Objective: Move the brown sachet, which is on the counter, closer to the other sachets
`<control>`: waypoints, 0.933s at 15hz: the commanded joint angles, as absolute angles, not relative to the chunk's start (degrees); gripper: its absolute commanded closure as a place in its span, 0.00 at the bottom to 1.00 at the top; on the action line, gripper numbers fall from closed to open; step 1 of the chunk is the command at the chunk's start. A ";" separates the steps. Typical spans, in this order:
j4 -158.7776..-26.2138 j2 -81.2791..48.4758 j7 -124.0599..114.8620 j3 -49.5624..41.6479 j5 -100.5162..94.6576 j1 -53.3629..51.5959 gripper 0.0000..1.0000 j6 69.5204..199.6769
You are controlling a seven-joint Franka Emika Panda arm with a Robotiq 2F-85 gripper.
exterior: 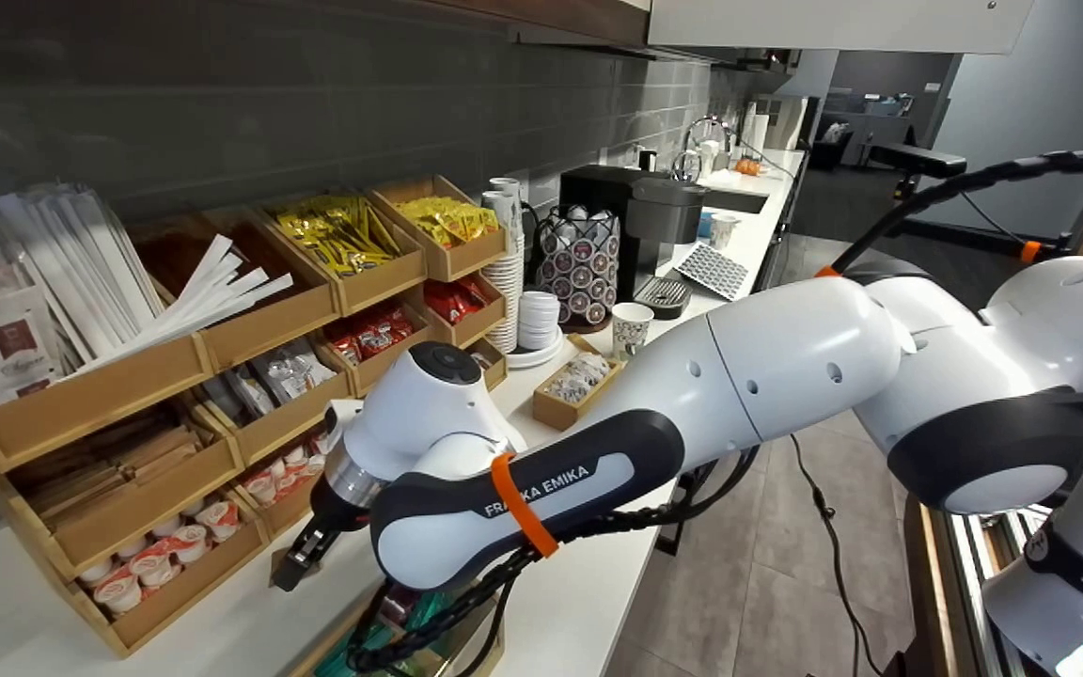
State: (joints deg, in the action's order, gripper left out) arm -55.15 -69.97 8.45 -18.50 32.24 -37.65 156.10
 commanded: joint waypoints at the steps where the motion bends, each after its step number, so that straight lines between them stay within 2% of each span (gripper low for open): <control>1: -50.71 -73.26 8.95 -18.44 31.77 -36.64 0.57 156.93; 6: -49.88 -73.98 7.58 -19.85 31.35 -36.69 0.97 155.79; 7: -49.88 -73.94 7.16 -20.15 31.42 -36.75 1.00 155.53; 14: -51.04 -72.19 3.44 -21.44 32.16 -37.19 1.00 154.36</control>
